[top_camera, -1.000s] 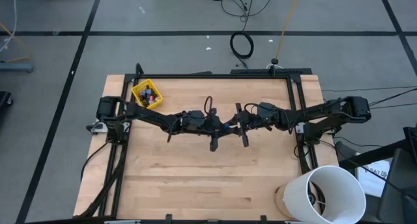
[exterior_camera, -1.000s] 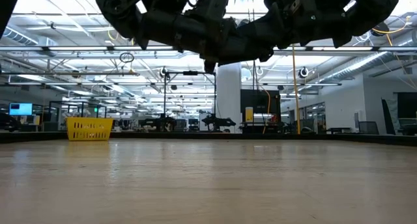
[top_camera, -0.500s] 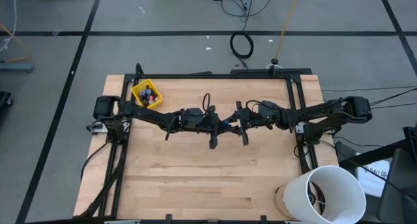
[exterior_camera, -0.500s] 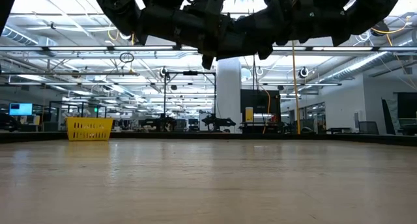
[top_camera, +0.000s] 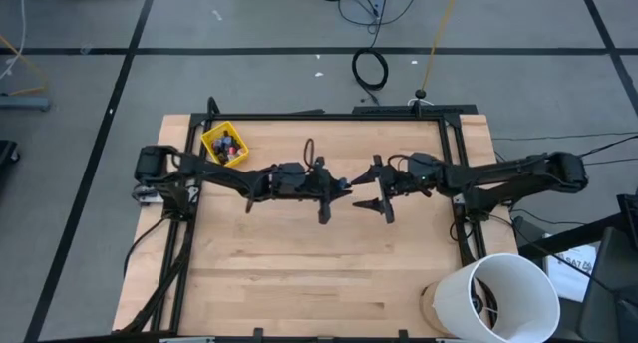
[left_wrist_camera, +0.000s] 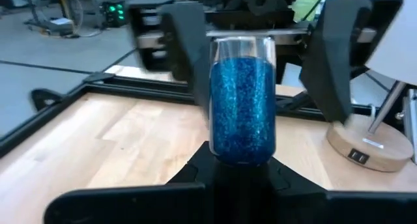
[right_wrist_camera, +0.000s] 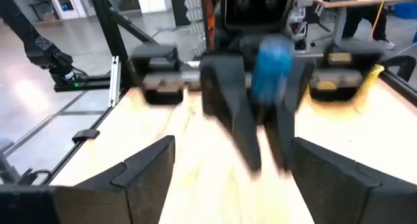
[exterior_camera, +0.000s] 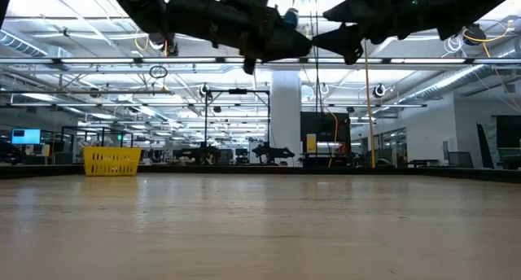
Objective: Pick & Place Nail Polish
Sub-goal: Put the dark blue nail polish into the yellow bin
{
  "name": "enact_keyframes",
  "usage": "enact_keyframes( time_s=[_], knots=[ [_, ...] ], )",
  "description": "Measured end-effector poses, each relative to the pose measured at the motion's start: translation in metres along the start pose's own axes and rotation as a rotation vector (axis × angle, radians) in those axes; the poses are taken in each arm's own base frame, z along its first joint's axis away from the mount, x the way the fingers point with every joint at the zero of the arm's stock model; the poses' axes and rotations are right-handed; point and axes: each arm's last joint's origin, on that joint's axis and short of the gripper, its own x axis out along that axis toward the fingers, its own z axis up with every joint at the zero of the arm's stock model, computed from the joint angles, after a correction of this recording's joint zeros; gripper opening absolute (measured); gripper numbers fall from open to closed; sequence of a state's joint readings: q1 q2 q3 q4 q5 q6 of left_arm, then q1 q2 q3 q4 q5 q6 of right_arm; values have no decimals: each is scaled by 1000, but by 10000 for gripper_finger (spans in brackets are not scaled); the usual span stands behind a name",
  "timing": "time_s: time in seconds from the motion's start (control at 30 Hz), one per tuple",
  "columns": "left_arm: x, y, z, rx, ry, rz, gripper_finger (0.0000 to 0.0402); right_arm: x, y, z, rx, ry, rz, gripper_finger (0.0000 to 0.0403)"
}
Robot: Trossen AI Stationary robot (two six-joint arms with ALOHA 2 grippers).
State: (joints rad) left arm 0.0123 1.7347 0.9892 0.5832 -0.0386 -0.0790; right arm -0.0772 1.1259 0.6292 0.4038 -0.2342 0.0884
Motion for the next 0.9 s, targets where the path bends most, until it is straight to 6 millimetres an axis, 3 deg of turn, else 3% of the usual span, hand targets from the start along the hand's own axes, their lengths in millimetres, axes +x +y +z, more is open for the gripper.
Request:
enact_keyframes(
  time_s=[0.2, 0.4, 0.67, 0.9],
  knots=[
    [-53, 6, 1, -5, -31, 127, 30, -15, 3, 6, -14, 15, -56, 281],
    [-120, 17, -18, -85, -74, 382, 30, -17, 2, 5, -16, 24, -84, 277],
    [-186, 41, -69, -294, -176, 845, 30, -17, 1, 7, -19, 4, -129, 277],
    [-215, 65, -116, -517, -243, 1038, 30, -17, 1, 8, -21, -5, -137, 277]
  ],
)
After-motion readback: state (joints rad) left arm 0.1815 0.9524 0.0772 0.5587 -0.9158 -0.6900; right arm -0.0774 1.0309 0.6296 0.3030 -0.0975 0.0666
